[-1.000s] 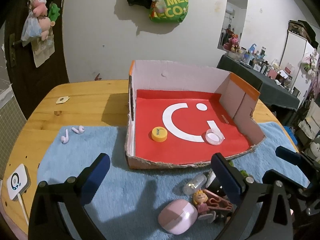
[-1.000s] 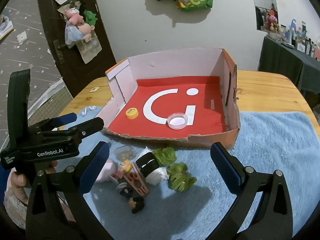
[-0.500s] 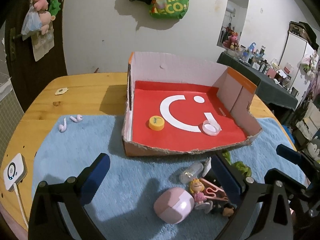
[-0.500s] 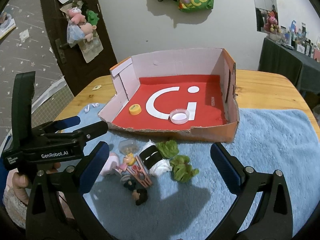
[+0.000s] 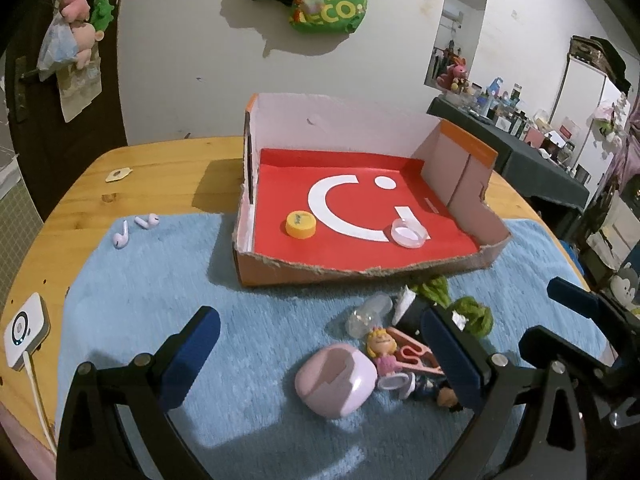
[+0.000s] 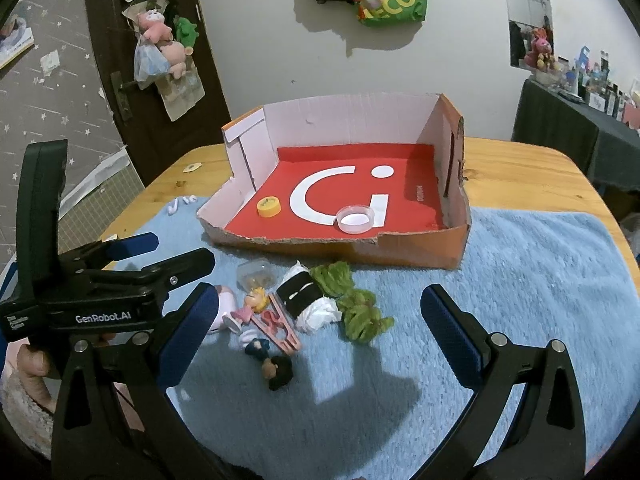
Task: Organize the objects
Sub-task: 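Withdraw both grippers from the box back toward the remaining items, then grasp the pink round case with the left gripper while the right grasps the green yarn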
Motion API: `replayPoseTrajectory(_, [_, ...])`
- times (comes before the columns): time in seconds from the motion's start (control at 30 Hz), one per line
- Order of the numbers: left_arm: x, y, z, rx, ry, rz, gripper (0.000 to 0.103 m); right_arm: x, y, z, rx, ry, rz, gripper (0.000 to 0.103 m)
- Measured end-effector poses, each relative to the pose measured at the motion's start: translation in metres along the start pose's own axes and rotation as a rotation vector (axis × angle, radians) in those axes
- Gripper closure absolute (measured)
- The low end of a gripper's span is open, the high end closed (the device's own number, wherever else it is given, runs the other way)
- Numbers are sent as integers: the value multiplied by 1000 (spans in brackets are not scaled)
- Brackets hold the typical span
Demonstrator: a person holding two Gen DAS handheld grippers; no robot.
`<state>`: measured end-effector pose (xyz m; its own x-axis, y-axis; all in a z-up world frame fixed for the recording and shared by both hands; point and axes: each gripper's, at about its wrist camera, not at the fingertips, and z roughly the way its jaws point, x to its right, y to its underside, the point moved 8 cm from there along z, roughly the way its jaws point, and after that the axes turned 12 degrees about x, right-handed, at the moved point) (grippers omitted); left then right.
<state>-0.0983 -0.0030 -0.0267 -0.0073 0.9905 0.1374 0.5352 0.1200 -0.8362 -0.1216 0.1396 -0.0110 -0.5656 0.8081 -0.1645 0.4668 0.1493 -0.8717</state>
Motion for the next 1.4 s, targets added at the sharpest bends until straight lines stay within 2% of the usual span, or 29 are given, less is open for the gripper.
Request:
replayPoseTrajectory(0.33, [-3, 14, -7, -7, 19, -5, 0, 0, 12, -5, -11, 16, -7, 0])
replayPoseTrajectory(0.4, [-2, 18, -7, -11, 22, 3, 3, 0, 14, -5, -16, 20, -8, 0])
replayPoseTrajectory(0.5, [0, 24, -8, -23, 32, 20, 12, 1, 19, -4, -29, 18, -5, 4])
replayPoseTrajectory(0.57, [1, 26, -7, -29, 38, 29, 18, 0, 22, -3, -36, 20, -8, 13])
replayPoseTrajectory(0.7, [2, 32, -3, -40, 45, 44, 29, 0, 29, 0, -58, 15, -8, 24])
replayPoseTrajectory(0.77, [2, 34, 0, -52, 53, 46, 37, 1, 31, 1, -59, 19, -8, 37])
replayPoseTrajectory(0.87, [3, 37, 5, -66, 61, 48, 45, 6, 31, 5, -66, 28, -4, 44])
replayPoseTrajectory(1.03, [3, 40, 12, -83, 62, 51, 53, 15, 32, 12, -76, 48, -6, 54])
replayPoseTrajectory(1.07, [-4, 39, 14, -68, -35, -21, 53, 17, 32, 14, -80, 52, -10, 57])
replayPoseTrajectory(1.17, [-4, 38, 16, -67, -23, -21, 53, 21, 34, 20, -92, 62, -17, 63])
replayPoseTrajectory(1.4, [2, 44, 13, -75, 1, 7, 53, 29, 42, 32, -125, 75, -15, 63])
